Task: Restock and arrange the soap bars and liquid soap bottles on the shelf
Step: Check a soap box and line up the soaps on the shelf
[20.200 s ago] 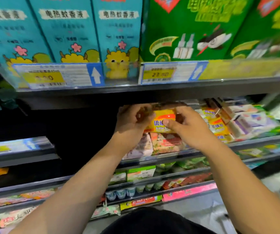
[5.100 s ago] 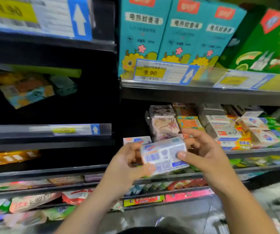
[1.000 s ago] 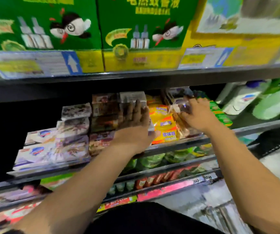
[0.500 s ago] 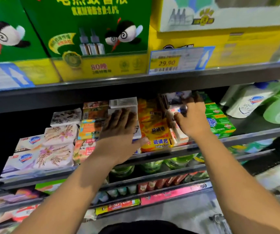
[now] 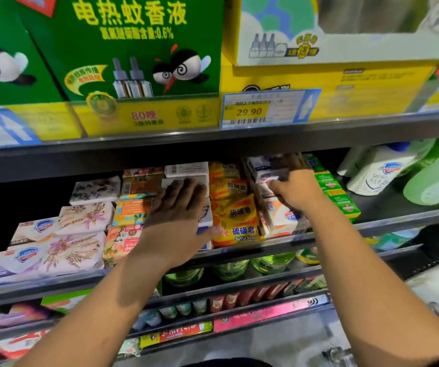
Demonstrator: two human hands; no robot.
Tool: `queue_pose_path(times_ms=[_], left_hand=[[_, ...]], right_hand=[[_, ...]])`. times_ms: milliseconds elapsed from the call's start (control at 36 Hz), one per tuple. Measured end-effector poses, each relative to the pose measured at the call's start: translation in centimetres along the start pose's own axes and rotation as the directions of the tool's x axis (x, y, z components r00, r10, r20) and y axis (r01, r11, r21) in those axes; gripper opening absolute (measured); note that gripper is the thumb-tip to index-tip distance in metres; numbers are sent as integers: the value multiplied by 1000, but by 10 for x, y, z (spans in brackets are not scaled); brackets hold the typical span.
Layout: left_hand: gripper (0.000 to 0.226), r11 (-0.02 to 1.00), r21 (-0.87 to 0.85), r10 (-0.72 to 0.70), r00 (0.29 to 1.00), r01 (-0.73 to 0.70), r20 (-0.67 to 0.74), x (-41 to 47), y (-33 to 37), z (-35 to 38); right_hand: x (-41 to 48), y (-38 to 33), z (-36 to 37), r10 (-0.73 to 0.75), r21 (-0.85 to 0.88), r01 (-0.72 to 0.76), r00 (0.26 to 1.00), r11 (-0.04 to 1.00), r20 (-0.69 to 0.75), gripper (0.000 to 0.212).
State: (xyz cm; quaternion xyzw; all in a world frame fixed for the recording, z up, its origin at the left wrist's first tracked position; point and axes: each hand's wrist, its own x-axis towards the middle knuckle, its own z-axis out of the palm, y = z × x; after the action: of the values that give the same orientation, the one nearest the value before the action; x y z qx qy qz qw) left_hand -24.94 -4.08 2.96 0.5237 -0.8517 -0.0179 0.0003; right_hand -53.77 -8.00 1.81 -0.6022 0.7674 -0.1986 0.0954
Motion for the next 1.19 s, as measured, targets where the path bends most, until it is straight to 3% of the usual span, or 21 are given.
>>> queue_pose_path(times_ms=[111,250,389,639,750,861,944,1000,1083,1139,1194], left_hand=[[96,1000,-11,-3,1000,3,-2,-1,0,2],[106,1000,-13,6,1000,-6,-17,1,-2,3],[107,1000,1,3,1000,-3,-9,1,-1,4],[104,1000,-14,-14,1000,14,-16,1,-1,5],[99,999,-43,-21,1000,20,-21,1,0,3],[103,996,-88,-21,1000,21,0,0,-1,0],[100,949,-314,-6,997,30,76,-2,-3,-12],[107,906,-423,49,998,-30,34,-3,0,-28],[109,875,-434,209,976,-215,-62,-12,16,-43],[99,809,-447,341,924,-381,-172,-18,32,-41],[79,720,-512,356,883,-468,-306,-23,43,-33]], right_hand=[[6,8,-10,-1,391,-9,1000,920,24,43],[12,22,-5,-13,433,25,999,901,-31,56],[19,27,-3,-87,275,97,995,956,-49,80],[-24,19,-21,-33,412,21,999,911,22,47],[-64,22,-21,-9,523,58,995,850,-95,61],[-96,22,-25,-4,580,64,995,812,-103,69],[-113,17,-29,12,676,54,996,735,-93,65],[-124,11,-32,6,759,58,997,649,-81,67],[-138,0,-36,5,852,25,999,523,-32,67],[-144,-6,-36,-3,892,-22,1000,451,26,62],[-149,-9,-35,-33,920,-71,995,384,91,60]])
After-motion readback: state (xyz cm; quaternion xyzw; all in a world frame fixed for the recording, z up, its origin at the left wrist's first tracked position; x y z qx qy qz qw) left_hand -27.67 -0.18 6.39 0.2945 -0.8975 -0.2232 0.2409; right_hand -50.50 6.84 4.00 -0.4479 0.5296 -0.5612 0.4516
